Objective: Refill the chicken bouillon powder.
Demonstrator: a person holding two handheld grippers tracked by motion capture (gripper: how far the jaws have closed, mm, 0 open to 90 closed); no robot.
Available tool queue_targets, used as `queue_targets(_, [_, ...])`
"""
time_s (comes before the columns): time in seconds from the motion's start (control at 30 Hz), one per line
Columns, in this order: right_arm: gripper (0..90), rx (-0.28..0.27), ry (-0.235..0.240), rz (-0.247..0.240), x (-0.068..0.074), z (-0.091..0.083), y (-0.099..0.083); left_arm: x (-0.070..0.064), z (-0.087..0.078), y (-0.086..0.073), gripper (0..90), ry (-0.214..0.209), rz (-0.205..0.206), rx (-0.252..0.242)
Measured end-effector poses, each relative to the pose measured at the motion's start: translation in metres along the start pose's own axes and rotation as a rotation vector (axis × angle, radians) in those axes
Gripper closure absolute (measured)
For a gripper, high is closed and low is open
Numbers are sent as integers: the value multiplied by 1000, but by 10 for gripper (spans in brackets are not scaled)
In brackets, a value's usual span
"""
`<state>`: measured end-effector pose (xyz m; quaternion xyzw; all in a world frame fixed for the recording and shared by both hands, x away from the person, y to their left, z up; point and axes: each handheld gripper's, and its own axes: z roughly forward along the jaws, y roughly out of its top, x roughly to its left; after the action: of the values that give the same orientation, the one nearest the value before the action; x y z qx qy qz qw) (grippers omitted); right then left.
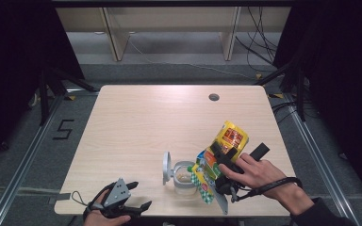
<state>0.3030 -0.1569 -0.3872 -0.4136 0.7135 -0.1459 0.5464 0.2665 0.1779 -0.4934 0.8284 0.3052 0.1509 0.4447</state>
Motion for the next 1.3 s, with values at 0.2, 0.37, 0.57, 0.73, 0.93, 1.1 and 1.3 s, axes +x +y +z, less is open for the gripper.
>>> queue_targets(0.2, [534, -5, -5, 4, -1, 0, 0, 0, 0, 0, 201, -1, -1, 0])
queue_targets(0.37, [534, 1, -6, -6, -2, 0, 0, -1, 0, 0, 202, -9, -17, -16])
queue_targets(0.57, [535, 14, -12, 2, -3, -3, -1, -1, 0, 0, 202, -7, -17, -7])
queue_targets(0.73, [535, 14, -17, -40, -5, -1, -1, -1, 0, 0, 202, -9, -18, -15])
queue_targets(0.93, [536, 14, -17, -45, -4, -1, -1, -3, 1, 0, 201, -11, -31, -21])
queue_targets(1.1, [535, 11, -15, -34, -5, 0, -2, -2, 1, 0, 202, -11, -31, -22])
queue_targets(1.3, [536, 5, -9, -38, -7, 0, -2, -2, 1, 0, 201, -12, -32, -22])
